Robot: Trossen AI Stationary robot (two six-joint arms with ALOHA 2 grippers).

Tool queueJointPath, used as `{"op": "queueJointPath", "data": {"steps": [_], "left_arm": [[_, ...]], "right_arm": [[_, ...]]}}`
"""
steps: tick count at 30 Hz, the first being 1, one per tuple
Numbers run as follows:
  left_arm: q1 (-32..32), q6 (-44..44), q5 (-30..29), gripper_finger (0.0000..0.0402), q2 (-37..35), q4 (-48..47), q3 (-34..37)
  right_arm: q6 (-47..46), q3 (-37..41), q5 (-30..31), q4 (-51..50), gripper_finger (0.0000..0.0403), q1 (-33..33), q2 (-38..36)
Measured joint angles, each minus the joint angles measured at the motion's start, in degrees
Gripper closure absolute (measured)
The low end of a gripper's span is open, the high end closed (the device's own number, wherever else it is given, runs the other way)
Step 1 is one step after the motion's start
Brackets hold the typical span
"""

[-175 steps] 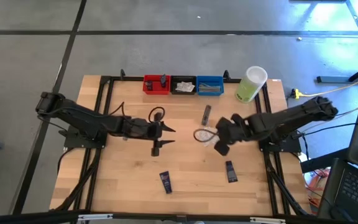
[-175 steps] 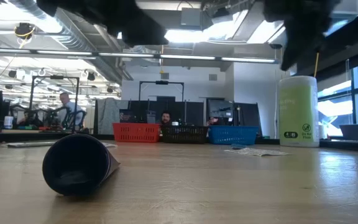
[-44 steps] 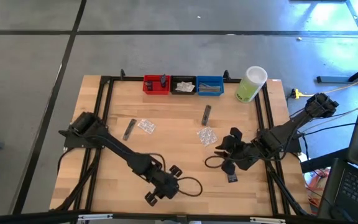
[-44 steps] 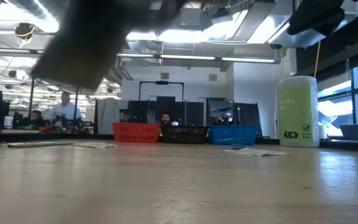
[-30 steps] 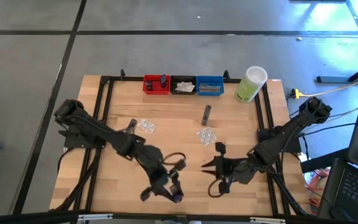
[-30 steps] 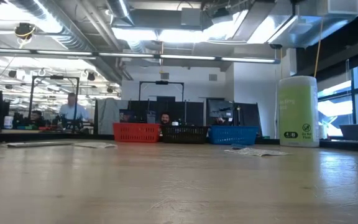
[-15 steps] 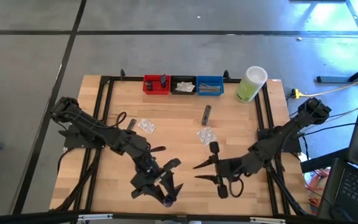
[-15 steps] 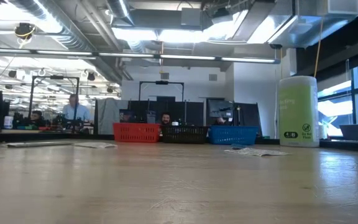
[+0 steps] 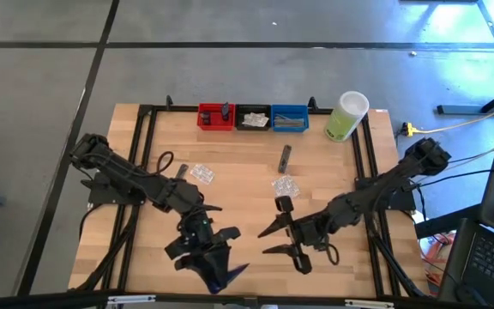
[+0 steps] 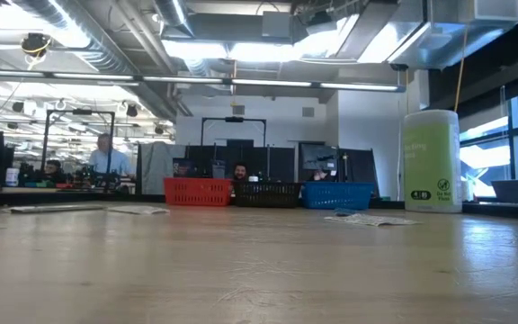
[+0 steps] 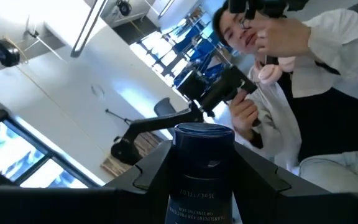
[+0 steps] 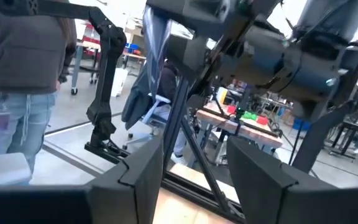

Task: Pick & Place Travel size toiletries
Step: Put the blue shave cream into the red bin

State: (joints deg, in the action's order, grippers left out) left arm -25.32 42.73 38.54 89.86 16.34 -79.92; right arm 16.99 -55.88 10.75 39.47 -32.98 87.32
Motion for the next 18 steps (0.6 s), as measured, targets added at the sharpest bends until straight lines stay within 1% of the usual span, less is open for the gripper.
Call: {"op": "queueJointPath", "data": {"steps": [4, 9, 14, 18], "left_arm": [[0.9, -0.3, 0.0, 0.0265, 0.0, -1.5, 0.0], [1.9, -1.2, 0.2, 0.0265, 0.0, -2.8, 0.0], [1.9, -6.6, 2.0, 0.0265, 0.0, -3.5, 0.0], [2.0, -12.9, 2.2, 0.0265, 0.0, -5.1, 0.0]], "right_arm": [[0.0, -0.7, -2.3, 3.5, 0.0227, 1.2, 2.8], [0.2, -4.9, -4.1, 3.4, 0.024, 2.4, 6.5], [0.1, -9.7, -4.3, -3.6, 0.0249, 2.8, 7.8], [-0.9, -13.1, -4.4, -10.1, 0.0248, 2.7, 8.4]]}}
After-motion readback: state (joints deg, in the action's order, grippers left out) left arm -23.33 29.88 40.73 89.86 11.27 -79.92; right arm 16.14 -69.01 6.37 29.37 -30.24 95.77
